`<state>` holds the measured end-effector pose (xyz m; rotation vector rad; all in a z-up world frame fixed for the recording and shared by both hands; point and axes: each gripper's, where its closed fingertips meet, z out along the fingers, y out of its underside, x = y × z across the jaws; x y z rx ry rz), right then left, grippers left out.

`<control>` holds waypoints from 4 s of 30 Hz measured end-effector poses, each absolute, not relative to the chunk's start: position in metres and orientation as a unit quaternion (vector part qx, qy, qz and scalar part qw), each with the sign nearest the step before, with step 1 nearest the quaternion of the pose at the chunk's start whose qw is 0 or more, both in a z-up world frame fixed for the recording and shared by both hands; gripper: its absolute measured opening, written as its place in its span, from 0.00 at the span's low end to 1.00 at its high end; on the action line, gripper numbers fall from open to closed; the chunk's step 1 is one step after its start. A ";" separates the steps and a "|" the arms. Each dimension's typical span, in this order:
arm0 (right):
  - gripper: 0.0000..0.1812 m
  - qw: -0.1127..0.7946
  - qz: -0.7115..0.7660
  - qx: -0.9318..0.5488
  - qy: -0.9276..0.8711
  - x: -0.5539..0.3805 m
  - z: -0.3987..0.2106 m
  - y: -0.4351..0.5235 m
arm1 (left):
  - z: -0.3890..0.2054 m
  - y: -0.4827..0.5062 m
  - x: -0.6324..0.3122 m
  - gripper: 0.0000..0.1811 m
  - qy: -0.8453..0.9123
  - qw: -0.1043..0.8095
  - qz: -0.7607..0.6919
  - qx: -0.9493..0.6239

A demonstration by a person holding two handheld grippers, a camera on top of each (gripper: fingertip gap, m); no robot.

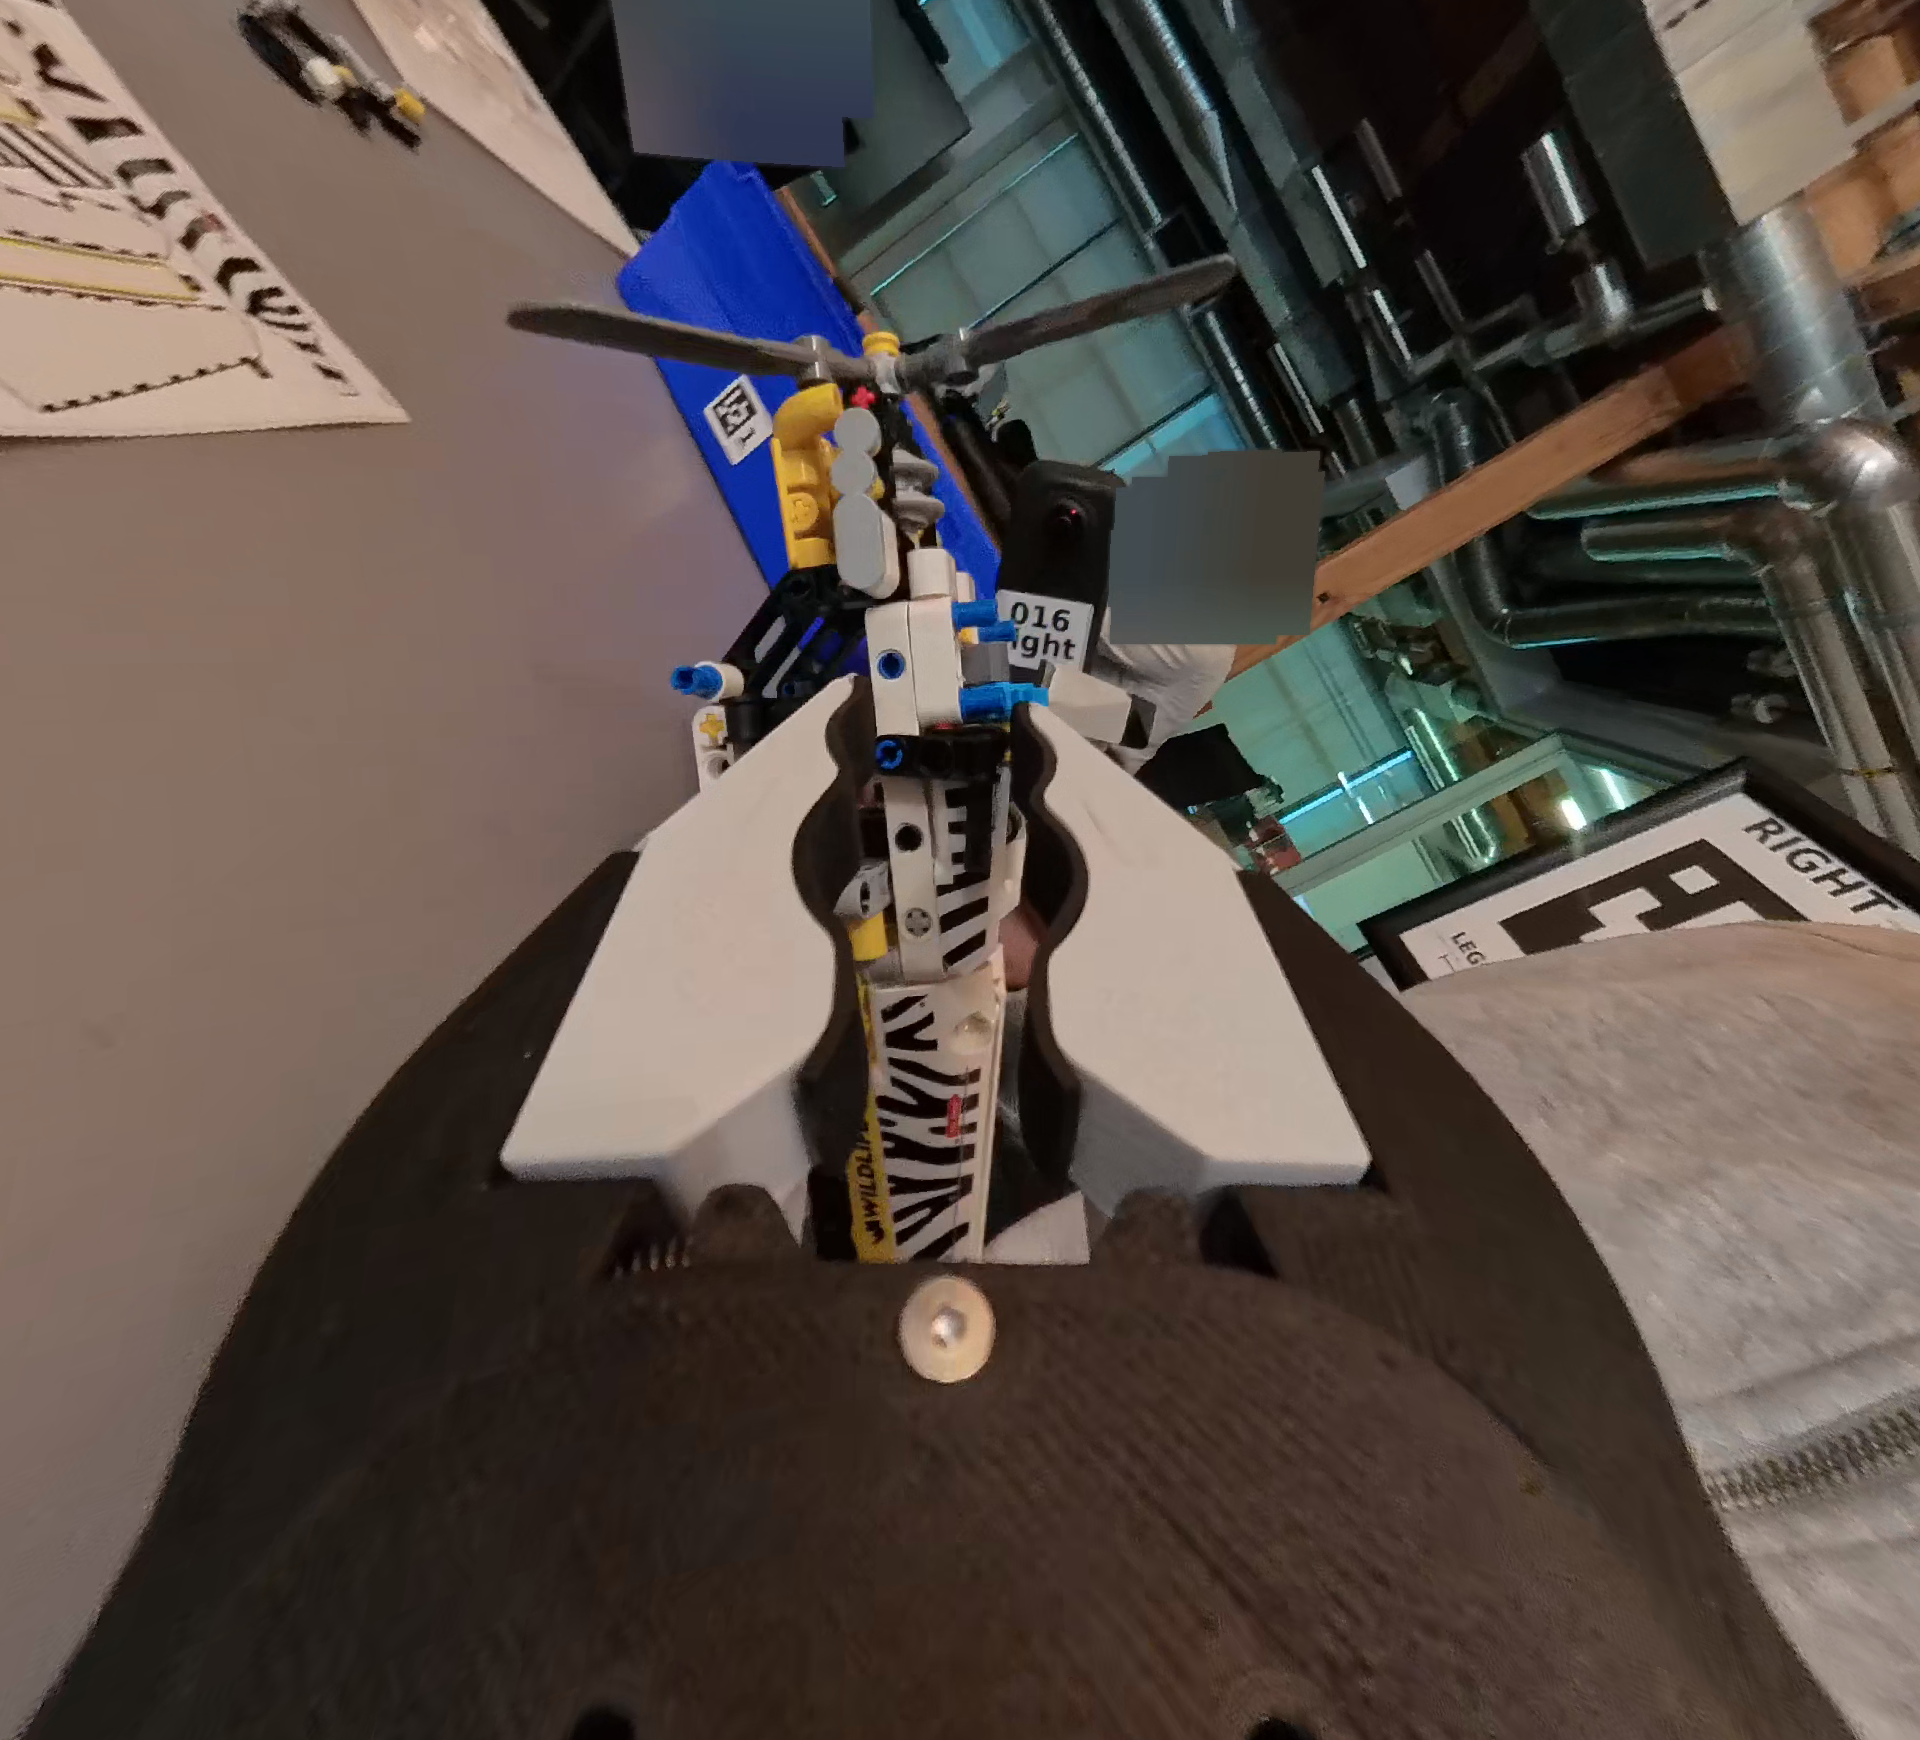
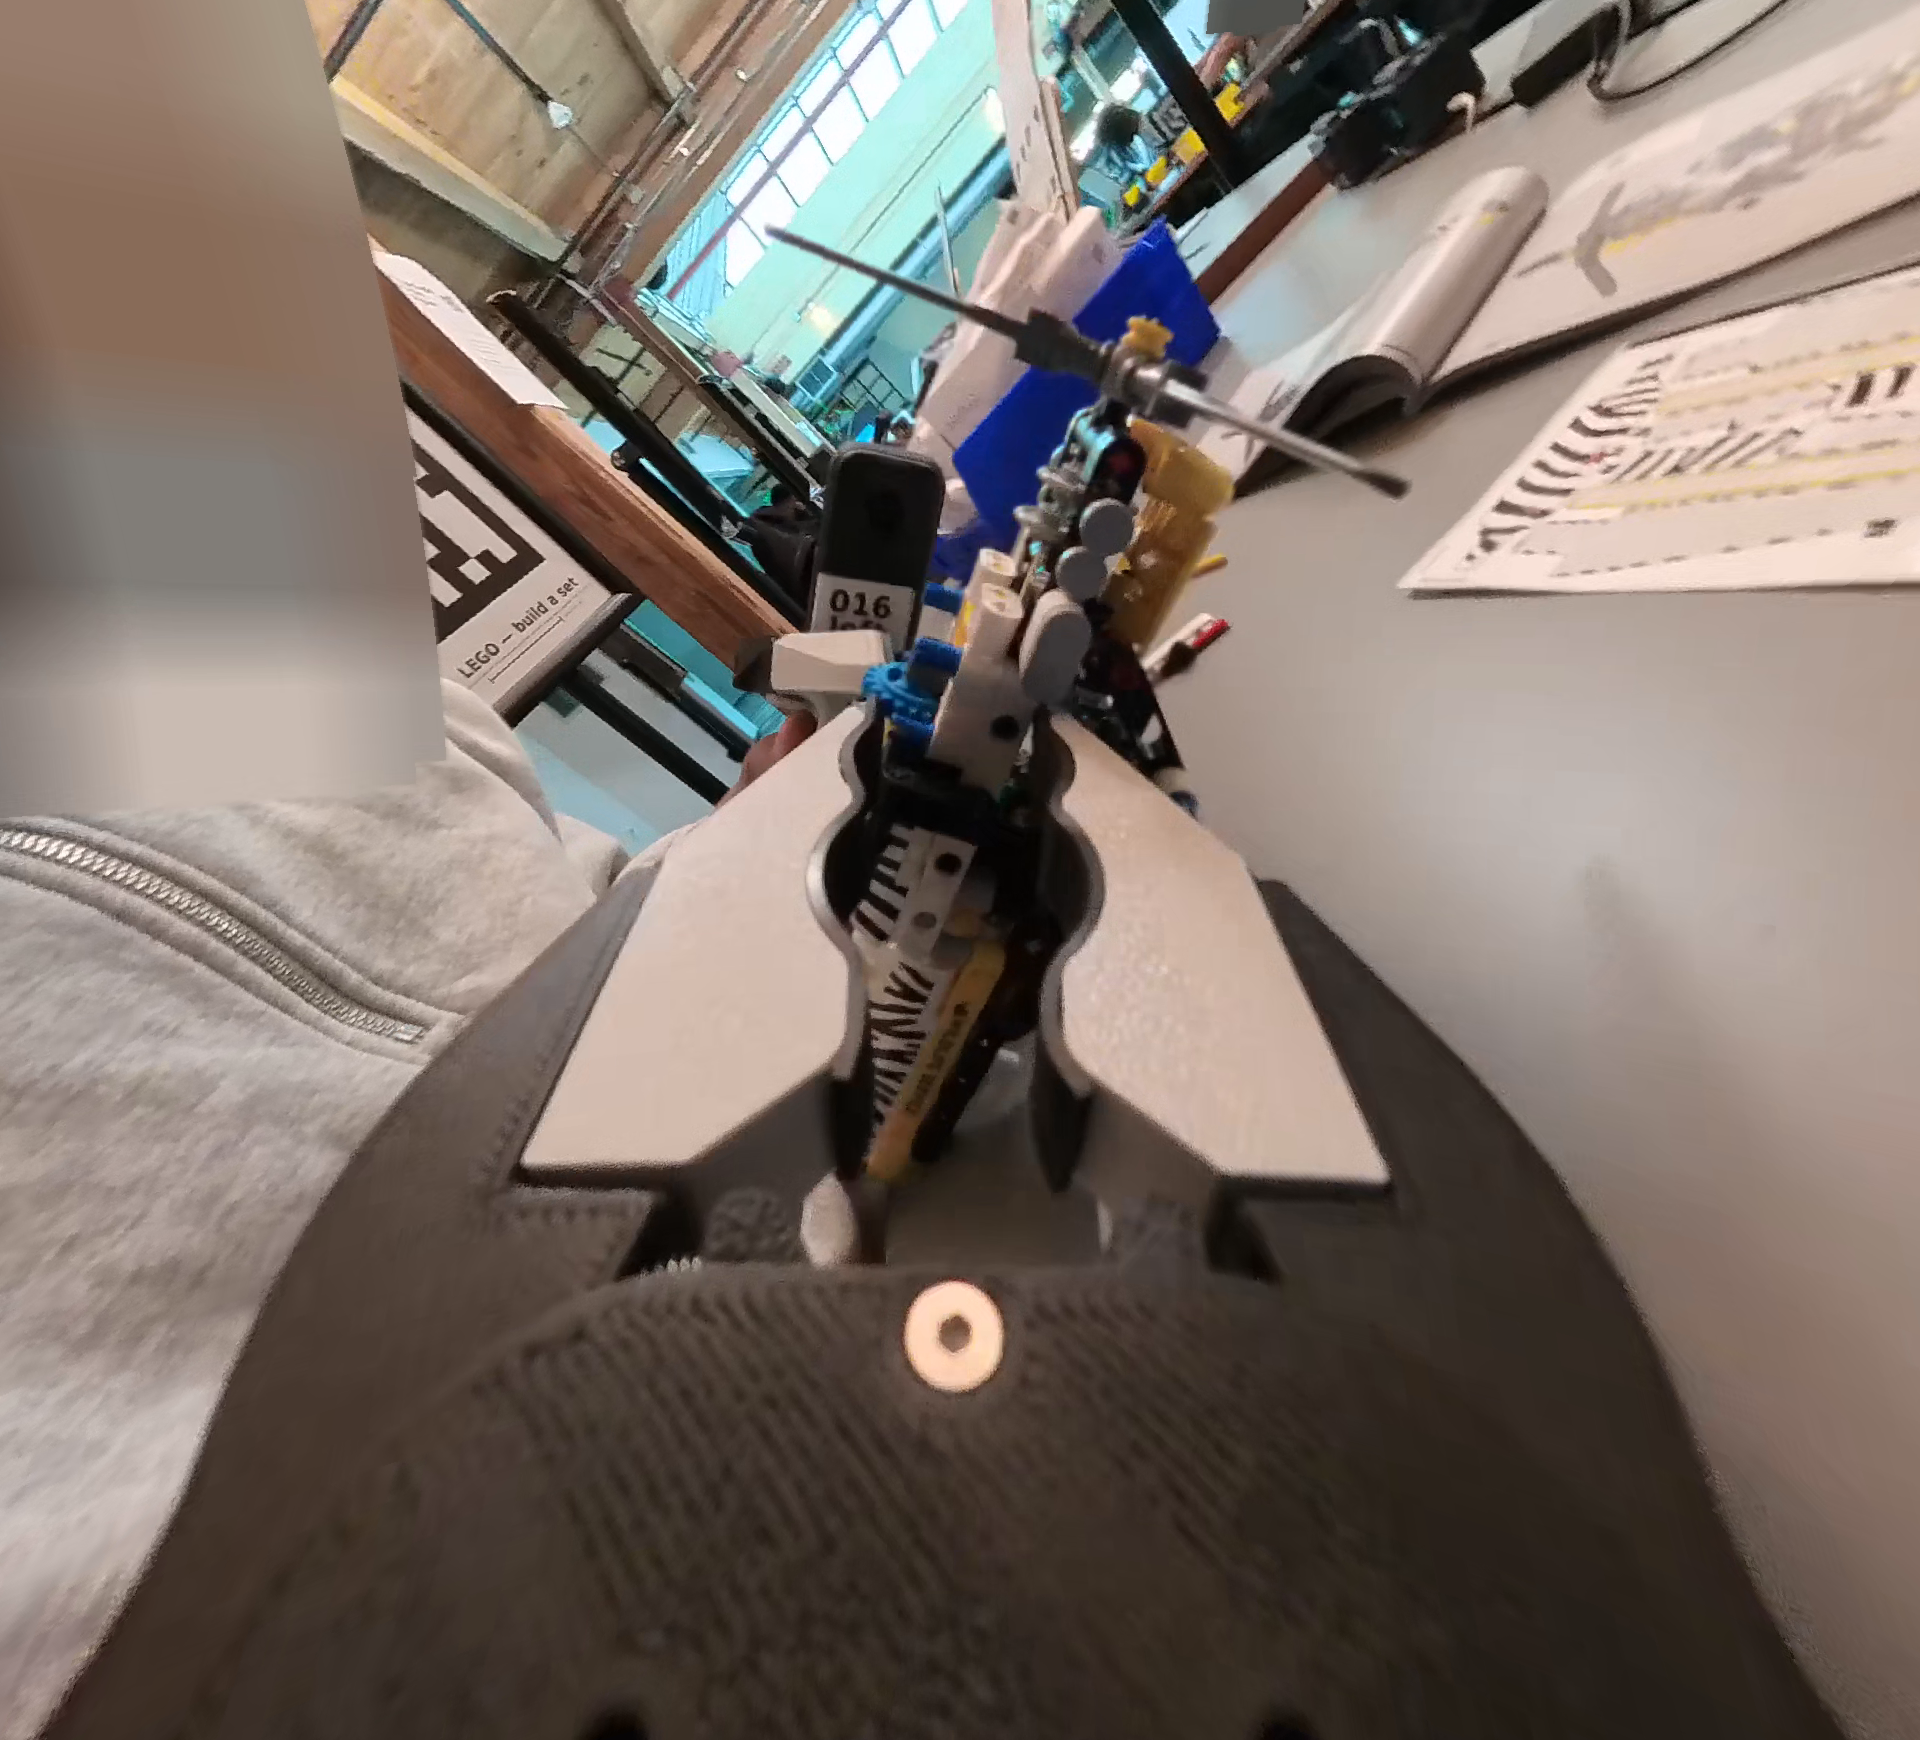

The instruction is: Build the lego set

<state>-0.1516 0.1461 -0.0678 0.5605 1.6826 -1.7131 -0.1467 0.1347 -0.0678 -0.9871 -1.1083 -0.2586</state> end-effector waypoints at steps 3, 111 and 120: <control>0.14 0.339 -0.639 0.238 0.648 -0.161 -0.077 0.142 | -0.078 0.132 -0.156 0.15 -0.515 0.713 -0.114 -0.462; 0.00 -0.350 -0.632 0.196 0.663 -0.202 -0.057 0.211 | -0.055 0.191 -0.047 0.16 -0.401 0.659 0.112 -0.627; 0.00 -0.357 -0.627 0.185 0.668 -0.199 -0.058 0.208 | -0.067 0.188 -0.057 0.16 -0.421 0.660 0.078 -0.617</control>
